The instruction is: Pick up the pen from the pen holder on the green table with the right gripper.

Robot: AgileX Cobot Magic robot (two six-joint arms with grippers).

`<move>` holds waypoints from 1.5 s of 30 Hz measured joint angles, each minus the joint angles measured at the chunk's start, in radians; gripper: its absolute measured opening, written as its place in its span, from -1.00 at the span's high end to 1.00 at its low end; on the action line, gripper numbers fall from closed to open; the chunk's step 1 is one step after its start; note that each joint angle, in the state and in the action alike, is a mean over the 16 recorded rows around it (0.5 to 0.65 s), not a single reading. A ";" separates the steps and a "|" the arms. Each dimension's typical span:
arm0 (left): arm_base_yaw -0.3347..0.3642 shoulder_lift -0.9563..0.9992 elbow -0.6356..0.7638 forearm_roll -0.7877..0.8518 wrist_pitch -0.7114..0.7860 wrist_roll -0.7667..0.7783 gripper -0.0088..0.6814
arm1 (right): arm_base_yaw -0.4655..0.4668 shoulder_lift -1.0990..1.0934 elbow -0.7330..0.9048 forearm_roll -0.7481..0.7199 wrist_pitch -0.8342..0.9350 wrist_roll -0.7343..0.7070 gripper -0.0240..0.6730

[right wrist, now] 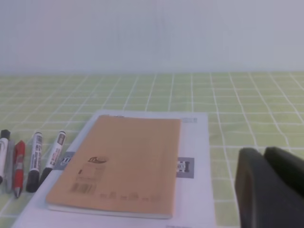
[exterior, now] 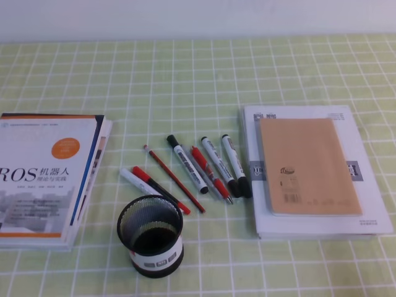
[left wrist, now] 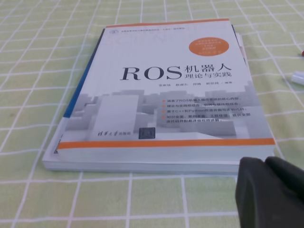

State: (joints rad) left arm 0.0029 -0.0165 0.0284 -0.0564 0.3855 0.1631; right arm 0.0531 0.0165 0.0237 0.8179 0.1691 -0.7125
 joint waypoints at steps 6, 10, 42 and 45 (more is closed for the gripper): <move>0.000 0.000 0.000 0.000 0.000 0.000 1.00 | 0.002 -0.023 0.003 0.000 -0.014 -0.012 0.97; 0.000 0.000 0.000 0.000 0.000 0.000 1.00 | 0.003 -0.024 0.004 0.000 -0.016 -0.013 0.97; 0.000 0.000 0.000 0.000 0.000 0.000 1.00 | 0.003 -0.024 0.004 -0.560 0.209 0.581 0.97; 0.000 0.000 0.000 0.000 0.000 0.000 1.00 | 0.003 -0.024 0.004 -0.557 0.210 0.581 0.97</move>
State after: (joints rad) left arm 0.0029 -0.0165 0.0284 -0.0564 0.3855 0.1631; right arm 0.0558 -0.0074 0.0277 0.2612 0.3789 -0.1310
